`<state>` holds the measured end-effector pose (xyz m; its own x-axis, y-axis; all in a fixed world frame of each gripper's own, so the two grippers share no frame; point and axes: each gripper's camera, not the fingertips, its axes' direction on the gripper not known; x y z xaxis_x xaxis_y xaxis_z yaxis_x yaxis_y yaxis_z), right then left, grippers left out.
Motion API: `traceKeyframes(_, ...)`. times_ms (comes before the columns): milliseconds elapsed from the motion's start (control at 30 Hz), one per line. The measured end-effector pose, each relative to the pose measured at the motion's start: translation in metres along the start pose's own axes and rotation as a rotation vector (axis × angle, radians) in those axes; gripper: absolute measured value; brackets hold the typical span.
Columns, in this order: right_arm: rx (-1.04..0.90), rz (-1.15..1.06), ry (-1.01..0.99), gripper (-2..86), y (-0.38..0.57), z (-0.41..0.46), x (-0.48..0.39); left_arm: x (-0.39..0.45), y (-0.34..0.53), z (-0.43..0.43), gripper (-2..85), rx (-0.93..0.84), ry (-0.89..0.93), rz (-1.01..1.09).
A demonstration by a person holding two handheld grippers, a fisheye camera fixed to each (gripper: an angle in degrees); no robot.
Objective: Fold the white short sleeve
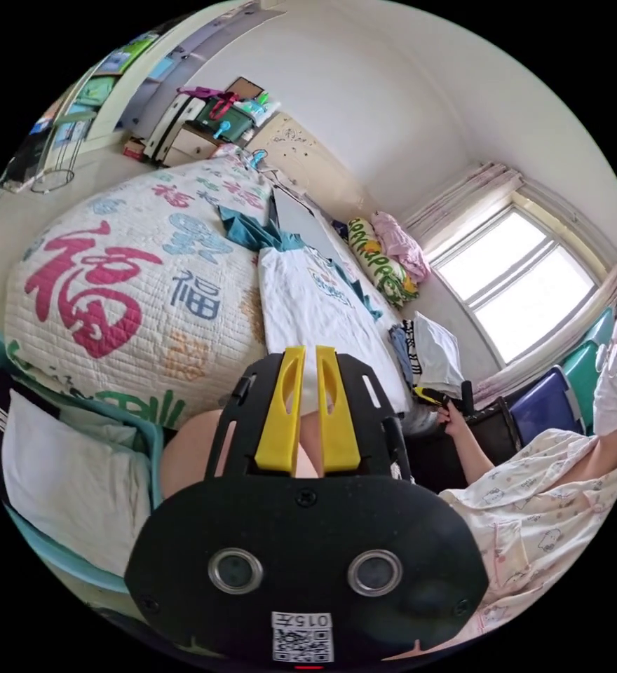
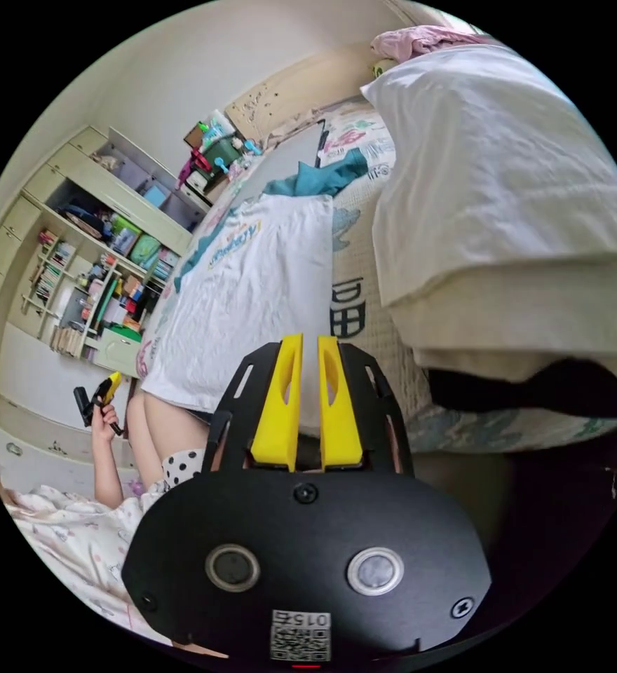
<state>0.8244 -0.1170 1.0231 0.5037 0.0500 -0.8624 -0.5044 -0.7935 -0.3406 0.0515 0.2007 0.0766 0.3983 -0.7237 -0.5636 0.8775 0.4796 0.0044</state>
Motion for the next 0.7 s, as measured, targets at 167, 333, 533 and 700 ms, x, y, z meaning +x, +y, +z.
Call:
traceKeyframes(167, 0.158, -0.047, -0.027, 5.2, -0.071, 0.021, -0.021, 0.110, -0.046, 0.030, -0.1, 0.132, -0.145, 0.271)
traceKeyframes(333, 0.434, -0.173, 0.259, 7.2, -0.127, 0.041, -0.056, 0.263, -0.075, 0.107, -0.6, 0.307, -0.372, 0.702)
traceKeyframes(533, 0.398, -0.004, 0.304, 7.7, -0.240, 0.093, -0.016, 0.365, -0.140, 0.278, -0.6, 0.151, -0.197, 0.868)
traceKeyframes(700, 0.207, 0.106, 0.169, 10.2, -0.317, 0.135, 0.038, 0.411, -0.239, 0.471, -0.1, -0.084, -0.126, 0.863)
